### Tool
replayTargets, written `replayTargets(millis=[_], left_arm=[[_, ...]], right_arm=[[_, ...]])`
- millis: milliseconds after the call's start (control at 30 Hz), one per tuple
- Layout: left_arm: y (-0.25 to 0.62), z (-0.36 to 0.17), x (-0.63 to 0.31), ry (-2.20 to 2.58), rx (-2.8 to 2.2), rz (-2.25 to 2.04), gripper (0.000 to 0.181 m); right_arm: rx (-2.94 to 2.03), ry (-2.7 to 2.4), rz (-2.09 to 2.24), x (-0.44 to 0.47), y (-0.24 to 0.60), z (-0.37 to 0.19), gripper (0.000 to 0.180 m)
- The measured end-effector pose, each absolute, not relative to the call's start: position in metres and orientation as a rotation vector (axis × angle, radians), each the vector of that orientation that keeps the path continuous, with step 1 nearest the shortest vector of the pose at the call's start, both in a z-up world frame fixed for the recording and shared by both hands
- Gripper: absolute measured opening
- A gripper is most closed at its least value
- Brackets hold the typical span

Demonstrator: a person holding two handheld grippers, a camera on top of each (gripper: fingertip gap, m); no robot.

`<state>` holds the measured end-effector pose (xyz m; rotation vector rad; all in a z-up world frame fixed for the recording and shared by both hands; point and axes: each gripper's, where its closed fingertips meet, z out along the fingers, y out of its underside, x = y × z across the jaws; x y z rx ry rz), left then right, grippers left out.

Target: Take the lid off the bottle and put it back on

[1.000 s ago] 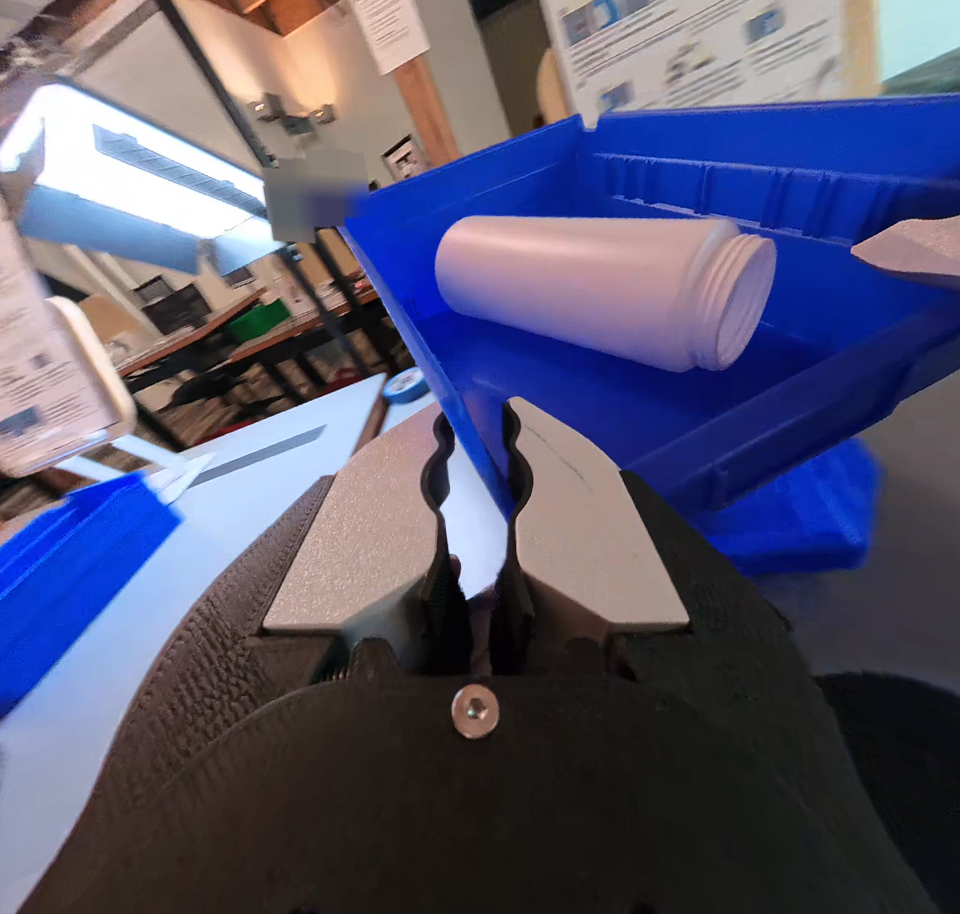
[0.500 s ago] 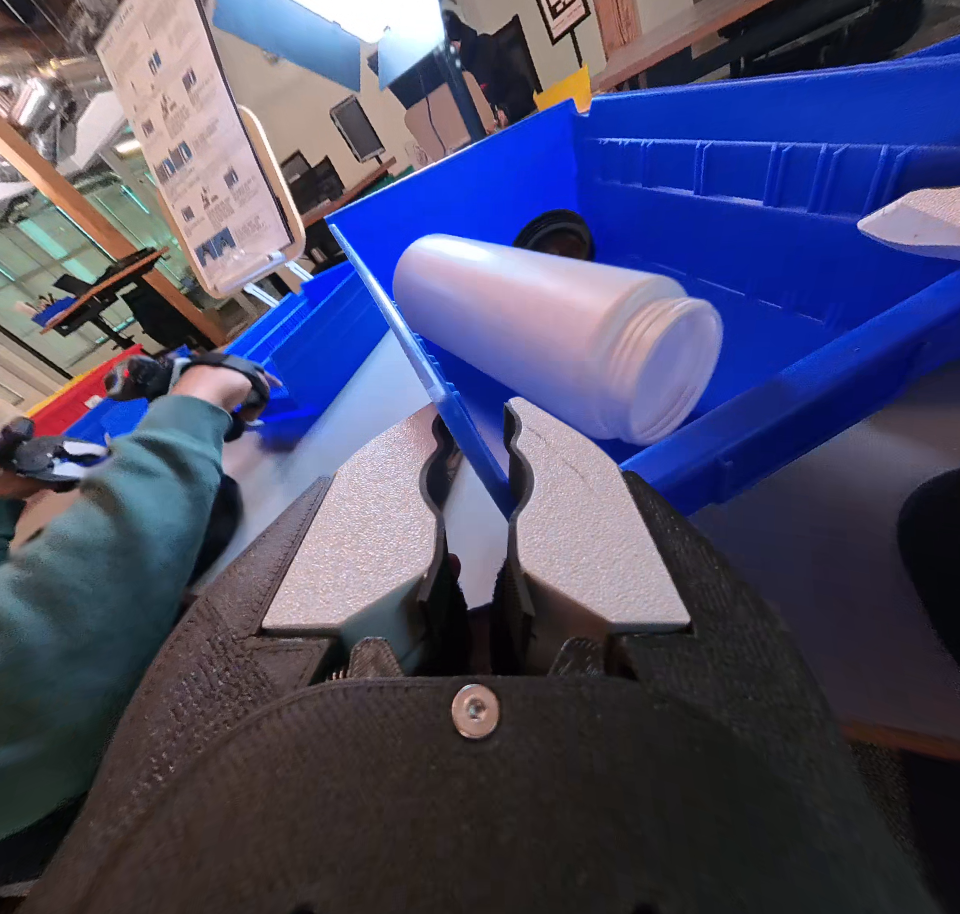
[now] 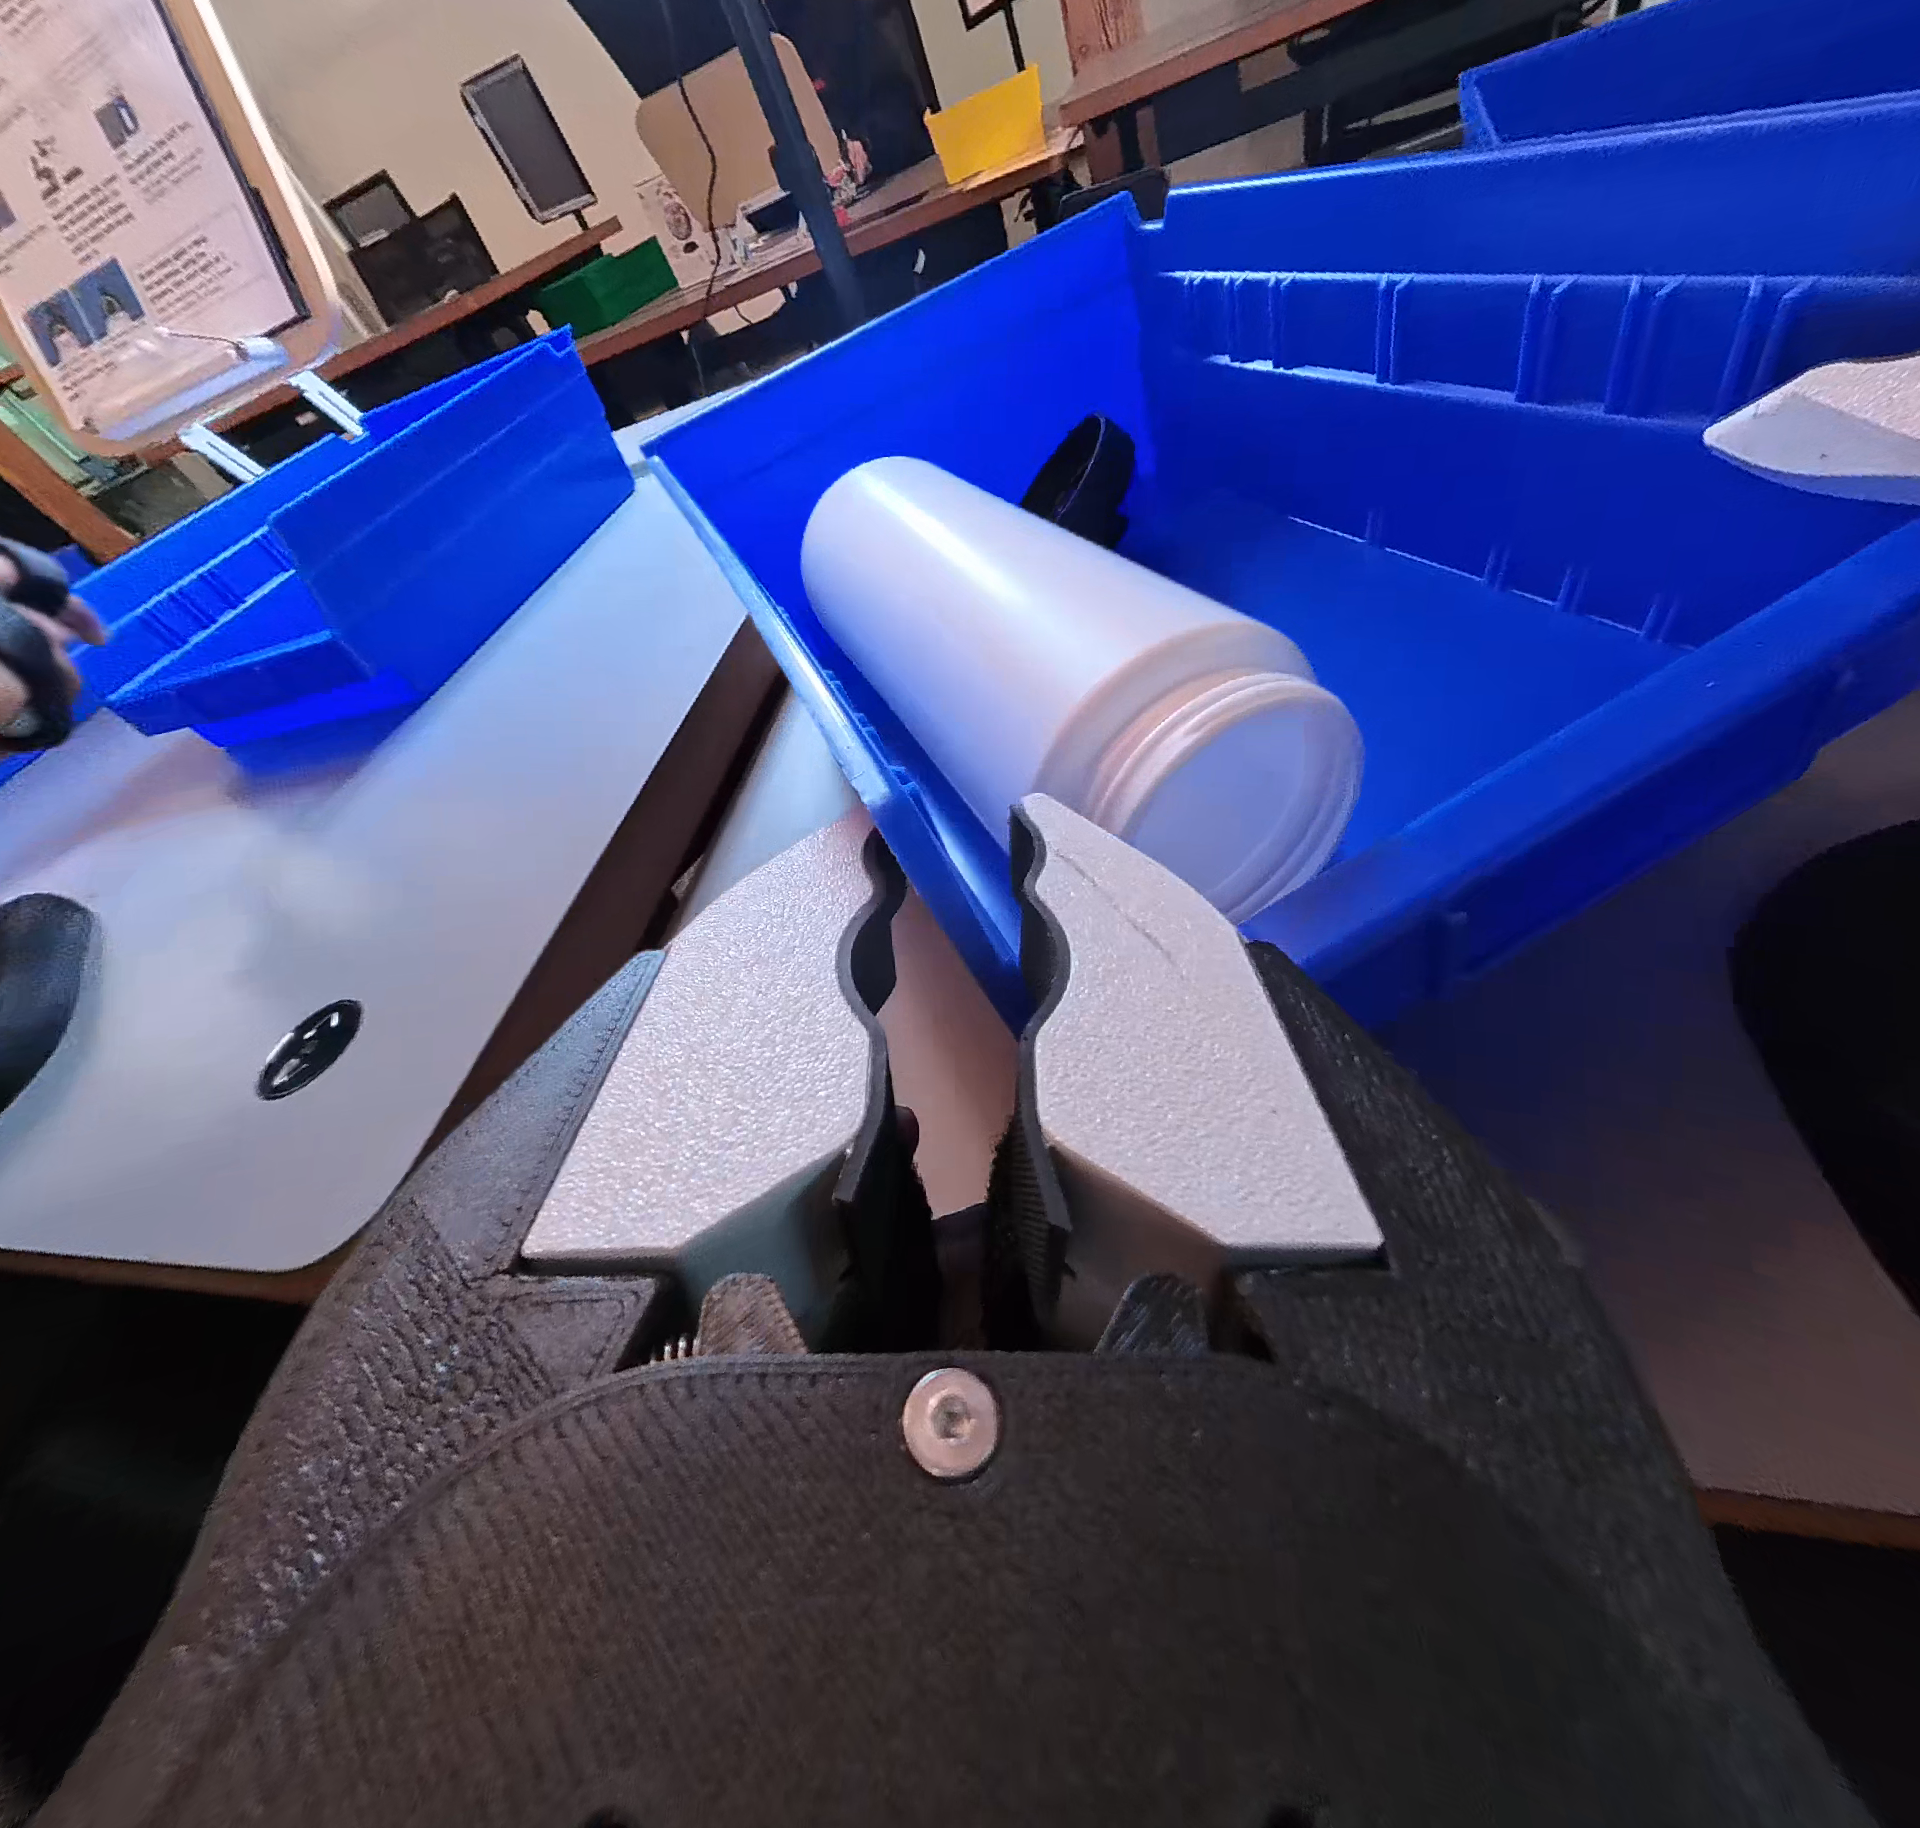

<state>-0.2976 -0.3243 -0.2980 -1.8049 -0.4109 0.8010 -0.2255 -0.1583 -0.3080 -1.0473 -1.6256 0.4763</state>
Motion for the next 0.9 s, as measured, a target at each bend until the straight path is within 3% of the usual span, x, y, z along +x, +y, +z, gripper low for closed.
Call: replayTargets(millis=[400, 467, 533, 600, 767, 900], left_arm=[[-0.31, -0.32, -0.313, -0.482, -1.829, 0.725, 0.018], [-0.314, -0.325, -0.318, -0.5, -1.858, 0.731, 0.026], [-0.317, -0.312, -0.32, -0.503, -1.801, 0.757, 0.041], [-0.325, -0.293, -0.323, -0.508, -1.733, 0.815, 0.052], [-0.327, -0.234, -0.304, -0.467, -1.475, 0.837, 0.054], [-0.282, -0.212, -0.261, -0.37, -1.423, 0.627, 0.054]], right_arm=[[-1.148, -1.687, 0.45, -0.229, -0.145, -0.331, 0.019], [-1.182, -1.772, 0.513, -0.231, -0.153, -0.339, 0.031], [-1.158, -1.787, 0.554, -0.225, -0.158, -0.327, 0.061], [-1.127, -1.764, 0.593, -0.209, -0.16, -0.308, 0.078], [-1.231, -1.362, 0.499, -0.139, -0.078, -0.26, 0.081], [-1.548, -1.259, 0.402, -0.094, -0.005, -0.29, 0.095]])
